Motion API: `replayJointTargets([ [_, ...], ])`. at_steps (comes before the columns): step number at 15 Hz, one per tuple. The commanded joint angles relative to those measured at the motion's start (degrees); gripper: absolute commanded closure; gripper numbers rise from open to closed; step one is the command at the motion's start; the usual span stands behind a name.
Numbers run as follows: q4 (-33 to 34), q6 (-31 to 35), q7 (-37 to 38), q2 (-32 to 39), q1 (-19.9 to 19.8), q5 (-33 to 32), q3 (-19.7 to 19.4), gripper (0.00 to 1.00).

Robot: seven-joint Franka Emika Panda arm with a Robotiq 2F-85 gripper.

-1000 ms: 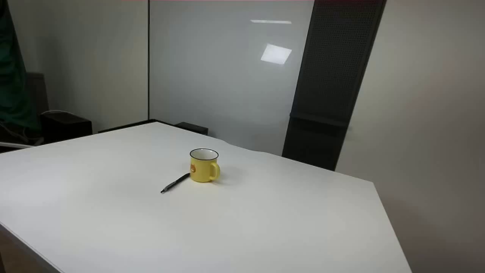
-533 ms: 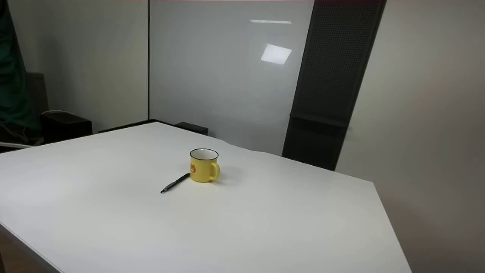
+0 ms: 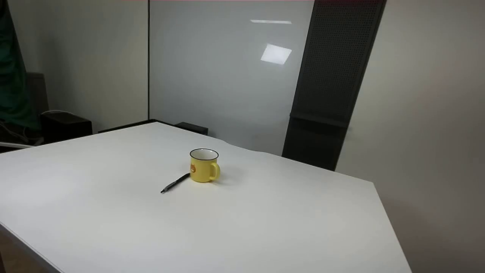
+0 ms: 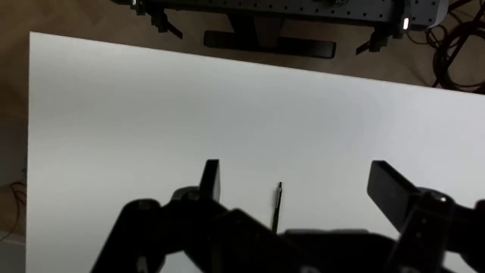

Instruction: Put the pen in the yellow mug

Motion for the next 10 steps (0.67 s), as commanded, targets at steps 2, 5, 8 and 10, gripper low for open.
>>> replayJointTargets([
  [2,1.64,8.67,5.63,4.27,-3.17,-8.61,-0.65,0.00],
  [5,3.32,17.67,7.72,9.34,-5.17,-14.67,-1.54,0.00],
  [8,5.84,26.14,10.90,14.81,-6.73,-19.58,-2.50,0.00],
  [10,7.84,30.80,13.33,18.33,-7.54,-22.82,-3.33,0.00],
])
